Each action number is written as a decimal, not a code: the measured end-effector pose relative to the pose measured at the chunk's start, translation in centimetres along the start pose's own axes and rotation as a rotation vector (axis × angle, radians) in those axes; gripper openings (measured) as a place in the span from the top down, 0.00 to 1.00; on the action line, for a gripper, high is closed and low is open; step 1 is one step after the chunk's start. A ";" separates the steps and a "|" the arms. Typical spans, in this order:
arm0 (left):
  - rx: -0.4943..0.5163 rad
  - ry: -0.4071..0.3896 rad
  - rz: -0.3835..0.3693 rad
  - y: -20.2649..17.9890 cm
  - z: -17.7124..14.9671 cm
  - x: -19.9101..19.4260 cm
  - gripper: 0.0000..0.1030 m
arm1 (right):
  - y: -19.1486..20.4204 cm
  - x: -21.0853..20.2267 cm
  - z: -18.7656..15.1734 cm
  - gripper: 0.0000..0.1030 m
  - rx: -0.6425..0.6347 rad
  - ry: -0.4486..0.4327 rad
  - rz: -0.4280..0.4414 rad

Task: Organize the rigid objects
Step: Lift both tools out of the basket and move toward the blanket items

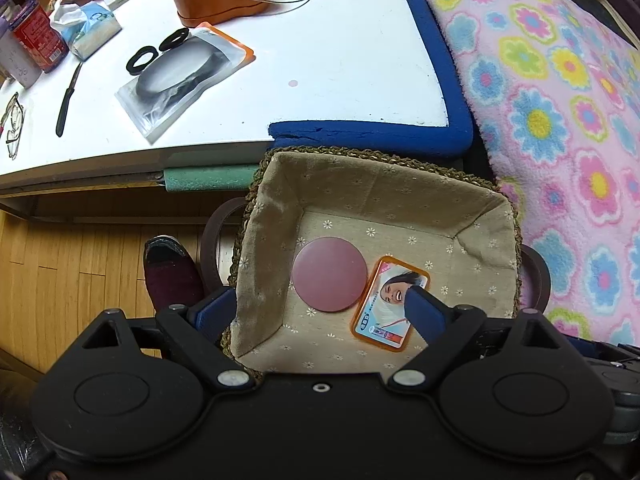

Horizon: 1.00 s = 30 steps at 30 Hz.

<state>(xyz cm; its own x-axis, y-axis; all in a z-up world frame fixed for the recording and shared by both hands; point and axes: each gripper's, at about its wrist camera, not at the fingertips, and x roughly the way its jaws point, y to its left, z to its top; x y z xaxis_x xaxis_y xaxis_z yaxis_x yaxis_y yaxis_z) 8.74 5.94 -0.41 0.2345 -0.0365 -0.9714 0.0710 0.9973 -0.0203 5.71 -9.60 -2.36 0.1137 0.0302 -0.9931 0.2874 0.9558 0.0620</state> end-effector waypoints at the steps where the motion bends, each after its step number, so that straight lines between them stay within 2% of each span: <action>1: 0.000 0.001 -0.001 0.0 0.0 0.0 0.15 | 0.0 0.0 0.0 0.35 0.001 0.001 0.001; 18: -0.005 0.031 -0.023 0.1 0.0 0.4 0.14 | 0.1 0.4 -0.3 0.34 0.002 0.008 -0.005; 30: -0.028 0.008 -0.026 0.5 0.1 0.1 0.14 | 0.1 -0.1 -0.9 0.34 -0.003 0.003 -0.014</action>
<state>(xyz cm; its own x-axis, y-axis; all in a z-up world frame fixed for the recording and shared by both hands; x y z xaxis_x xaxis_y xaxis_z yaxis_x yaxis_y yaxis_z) 8.94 6.38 -0.49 0.2255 -0.0623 -0.9722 0.0495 0.9974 -0.0524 4.89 -9.28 -2.32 0.1067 0.0176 -0.9941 0.2861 0.9570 0.0476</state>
